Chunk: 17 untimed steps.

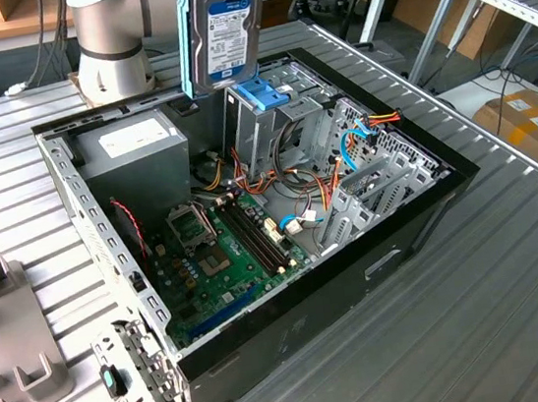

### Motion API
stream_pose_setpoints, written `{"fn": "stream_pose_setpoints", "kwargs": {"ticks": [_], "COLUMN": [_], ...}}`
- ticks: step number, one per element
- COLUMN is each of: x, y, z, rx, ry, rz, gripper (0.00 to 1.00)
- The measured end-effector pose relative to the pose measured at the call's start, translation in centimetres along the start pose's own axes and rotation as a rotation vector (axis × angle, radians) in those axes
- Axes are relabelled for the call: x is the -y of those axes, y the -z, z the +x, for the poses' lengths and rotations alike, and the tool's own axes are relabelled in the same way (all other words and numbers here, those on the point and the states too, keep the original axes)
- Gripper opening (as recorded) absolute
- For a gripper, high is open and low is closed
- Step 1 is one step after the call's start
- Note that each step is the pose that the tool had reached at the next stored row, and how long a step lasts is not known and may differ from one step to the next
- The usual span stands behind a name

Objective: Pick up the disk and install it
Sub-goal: 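Pick up the disk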

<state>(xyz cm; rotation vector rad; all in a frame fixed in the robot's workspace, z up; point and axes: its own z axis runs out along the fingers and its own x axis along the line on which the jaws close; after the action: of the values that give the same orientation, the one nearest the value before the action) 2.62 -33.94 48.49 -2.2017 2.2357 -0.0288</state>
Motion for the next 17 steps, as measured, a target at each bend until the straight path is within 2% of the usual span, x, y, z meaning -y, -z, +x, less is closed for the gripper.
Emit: {"fn": "stream_pose_setpoints", "kwargs": {"ticks": [3, 17], "x": [0.25, 0.68], "y": [0.0, -0.01], "z": [-0.01, -0.01], "rx": [0.0, 0.0001], "ry": [0.0, 0.0], "rz": [0.0, 0.0], "gripper": [0.35, 0.35]}}
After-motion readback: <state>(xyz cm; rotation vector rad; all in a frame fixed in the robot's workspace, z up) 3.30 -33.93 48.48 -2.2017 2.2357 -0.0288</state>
